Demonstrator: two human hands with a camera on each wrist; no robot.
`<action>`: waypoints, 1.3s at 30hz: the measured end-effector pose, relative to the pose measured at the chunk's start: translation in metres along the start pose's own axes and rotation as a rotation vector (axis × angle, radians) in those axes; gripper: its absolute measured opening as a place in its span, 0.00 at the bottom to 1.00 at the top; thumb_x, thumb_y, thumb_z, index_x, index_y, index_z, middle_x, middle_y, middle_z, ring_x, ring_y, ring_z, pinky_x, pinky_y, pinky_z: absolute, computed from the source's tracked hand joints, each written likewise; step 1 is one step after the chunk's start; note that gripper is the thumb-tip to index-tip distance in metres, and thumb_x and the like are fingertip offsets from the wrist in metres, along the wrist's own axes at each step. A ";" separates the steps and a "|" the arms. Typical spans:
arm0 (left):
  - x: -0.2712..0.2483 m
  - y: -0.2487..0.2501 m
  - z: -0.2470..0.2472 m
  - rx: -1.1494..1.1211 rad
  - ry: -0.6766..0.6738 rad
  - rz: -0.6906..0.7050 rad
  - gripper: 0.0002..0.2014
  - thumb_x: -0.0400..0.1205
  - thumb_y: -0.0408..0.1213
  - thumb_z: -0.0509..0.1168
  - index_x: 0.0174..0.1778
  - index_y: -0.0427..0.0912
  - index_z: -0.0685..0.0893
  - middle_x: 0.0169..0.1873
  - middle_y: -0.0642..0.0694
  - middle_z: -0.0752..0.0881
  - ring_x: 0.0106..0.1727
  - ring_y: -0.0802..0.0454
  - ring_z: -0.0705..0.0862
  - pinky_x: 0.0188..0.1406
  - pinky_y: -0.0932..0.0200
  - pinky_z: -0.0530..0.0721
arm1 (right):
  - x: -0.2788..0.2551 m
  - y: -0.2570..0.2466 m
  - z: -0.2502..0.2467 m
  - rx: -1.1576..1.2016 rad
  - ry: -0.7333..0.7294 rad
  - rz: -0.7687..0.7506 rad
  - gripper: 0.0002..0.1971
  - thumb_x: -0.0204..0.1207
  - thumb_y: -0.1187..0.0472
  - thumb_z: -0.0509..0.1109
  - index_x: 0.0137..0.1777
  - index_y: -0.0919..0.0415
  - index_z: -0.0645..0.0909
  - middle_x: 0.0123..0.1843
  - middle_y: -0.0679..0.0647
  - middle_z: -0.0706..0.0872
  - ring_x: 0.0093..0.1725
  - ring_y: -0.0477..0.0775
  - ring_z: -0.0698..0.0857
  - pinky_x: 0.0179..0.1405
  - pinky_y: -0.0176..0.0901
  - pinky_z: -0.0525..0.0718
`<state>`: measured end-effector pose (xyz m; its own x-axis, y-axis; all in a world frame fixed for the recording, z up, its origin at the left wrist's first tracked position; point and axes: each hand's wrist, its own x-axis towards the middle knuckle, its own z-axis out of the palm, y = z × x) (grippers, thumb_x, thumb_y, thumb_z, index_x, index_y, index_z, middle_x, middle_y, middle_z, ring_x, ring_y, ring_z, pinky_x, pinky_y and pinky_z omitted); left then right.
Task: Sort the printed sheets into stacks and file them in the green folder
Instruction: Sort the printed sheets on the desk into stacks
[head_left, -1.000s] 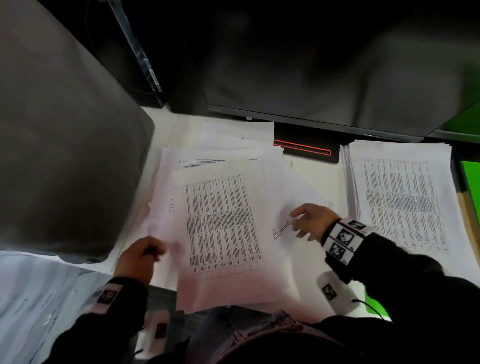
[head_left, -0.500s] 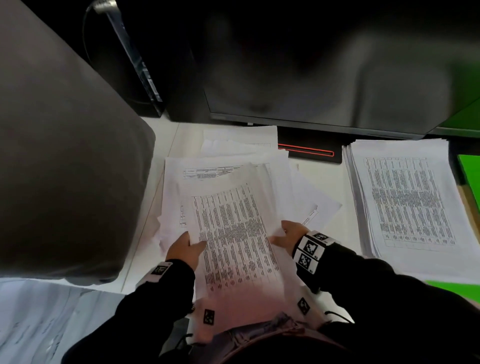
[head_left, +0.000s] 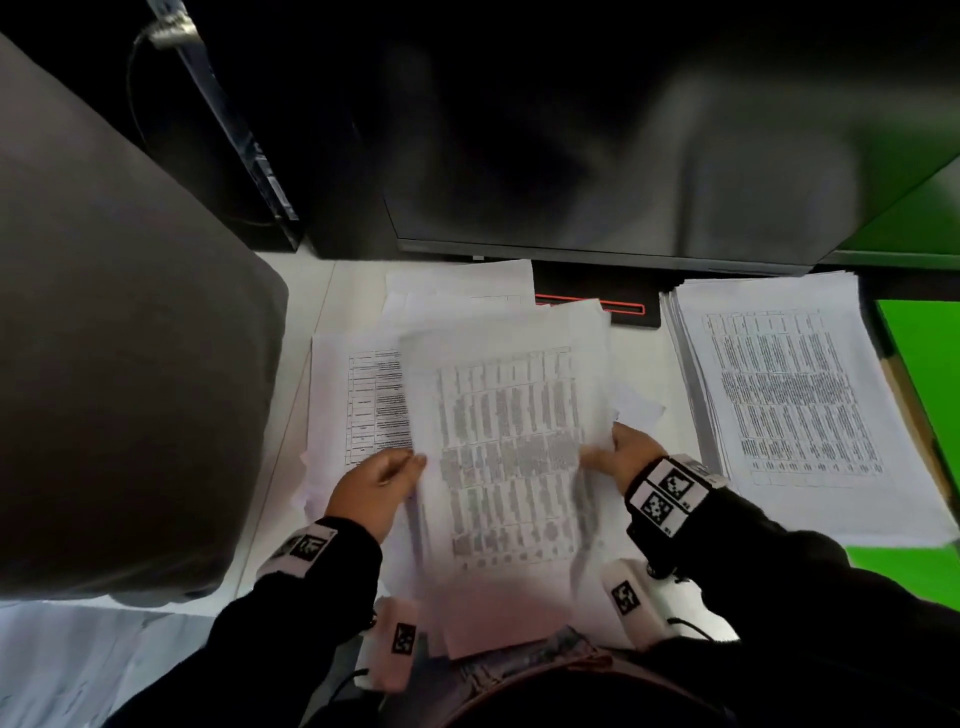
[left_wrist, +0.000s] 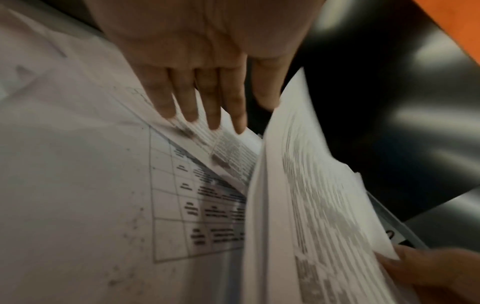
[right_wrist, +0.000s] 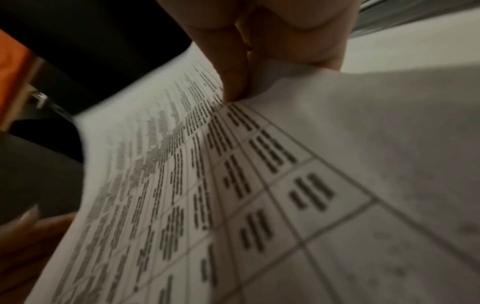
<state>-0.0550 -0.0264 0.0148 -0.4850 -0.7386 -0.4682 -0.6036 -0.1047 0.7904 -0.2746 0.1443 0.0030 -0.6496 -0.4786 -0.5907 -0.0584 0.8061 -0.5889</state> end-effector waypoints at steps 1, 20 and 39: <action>0.002 0.001 0.001 -0.022 -0.015 -0.002 0.03 0.80 0.44 0.65 0.45 0.54 0.84 0.48 0.55 0.84 0.58 0.53 0.81 0.56 0.64 0.74 | 0.001 0.003 -0.005 -0.020 0.025 0.037 0.10 0.75 0.55 0.70 0.51 0.60 0.76 0.48 0.55 0.82 0.53 0.57 0.82 0.48 0.41 0.73; 0.032 0.014 0.006 0.649 -0.102 0.035 0.11 0.80 0.42 0.64 0.56 0.48 0.84 0.62 0.44 0.82 0.63 0.45 0.80 0.64 0.57 0.75 | 0.021 0.032 -0.043 -0.150 0.012 0.292 0.23 0.79 0.54 0.66 0.69 0.68 0.72 0.65 0.65 0.81 0.63 0.62 0.80 0.50 0.40 0.70; 0.065 -0.008 0.002 0.684 0.115 0.063 0.08 0.71 0.31 0.66 0.32 0.44 0.72 0.45 0.44 0.71 0.51 0.40 0.76 0.48 0.56 0.72 | 0.029 0.039 -0.046 -0.184 -0.024 0.312 0.25 0.77 0.47 0.66 0.67 0.65 0.74 0.63 0.63 0.83 0.60 0.61 0.82 0.65 0.53 0.77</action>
<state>-0.0831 -0.0723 -0.0230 -0.4849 -0.7995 -0.3544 -0.8579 0.3561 0.3704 -0.3313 0.1775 -0.0116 -0.6398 -0.2060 -0.7404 0.0028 0.9628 -0.2703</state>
